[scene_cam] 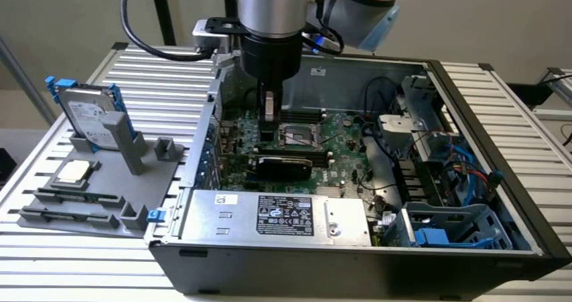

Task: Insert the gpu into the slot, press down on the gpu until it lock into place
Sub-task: 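Press down on the gpu until it lock into place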

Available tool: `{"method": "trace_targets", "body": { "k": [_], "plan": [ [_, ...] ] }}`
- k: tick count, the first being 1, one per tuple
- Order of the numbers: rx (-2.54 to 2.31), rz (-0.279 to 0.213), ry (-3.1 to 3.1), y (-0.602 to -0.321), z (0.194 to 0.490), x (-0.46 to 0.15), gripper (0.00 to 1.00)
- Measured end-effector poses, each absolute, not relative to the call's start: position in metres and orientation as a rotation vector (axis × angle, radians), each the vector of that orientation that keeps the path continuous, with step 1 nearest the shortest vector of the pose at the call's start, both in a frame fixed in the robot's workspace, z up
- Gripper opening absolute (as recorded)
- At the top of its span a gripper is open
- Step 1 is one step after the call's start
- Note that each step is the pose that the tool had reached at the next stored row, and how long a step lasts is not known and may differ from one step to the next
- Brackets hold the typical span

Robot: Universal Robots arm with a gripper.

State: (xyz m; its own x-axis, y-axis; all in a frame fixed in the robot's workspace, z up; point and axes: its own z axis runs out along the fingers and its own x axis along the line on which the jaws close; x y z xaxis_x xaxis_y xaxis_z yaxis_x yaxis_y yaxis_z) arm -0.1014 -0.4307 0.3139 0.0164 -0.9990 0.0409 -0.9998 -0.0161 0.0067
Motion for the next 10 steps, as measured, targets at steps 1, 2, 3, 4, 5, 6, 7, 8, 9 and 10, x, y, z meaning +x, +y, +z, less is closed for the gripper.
{"method": "trace_targets", "body": {
  "k": [1, 2, 3, 4, 5, 6, 7, 8, 9, 10],
  "plan": [
    [2.217, 0.034, -2.181, -0.4309, 0.3154, -0.0997, 0.11],
    [2.218, 0.032, -2.183, -0.4310, 0.3162, -0.0990, 0.11],
    [2.219, 0.031, -2.183, -0.4310, 0.3163, -0.0990, 0.11],
    [2.219, 0.031, -2.183, -0.4310, 0.3163, -0.0990, 0.11],
    [2.219, 0.031, -2.183, -0.4310, 0.3163, -0.0990, 0.11],
    [2.219, 0.031, -2.183, -0.4310, 0.3163, -0.0989, 0.11],
    [2.219, 0.031, -2.183, -0.4310, 0.3164, -0.0989, 0.11],
    [2.219, 0.031, -2.183, -0.4310, 0.3164, -0.0989, 0.11],
    [2.219, 0.031, -2.183, -0.4310, 0.3164, -0.0989, 0.11],
    [2.219, 0.031, -2.183, -0.4310, 0.3164, -0.0989, 0.11]
  ]
}}
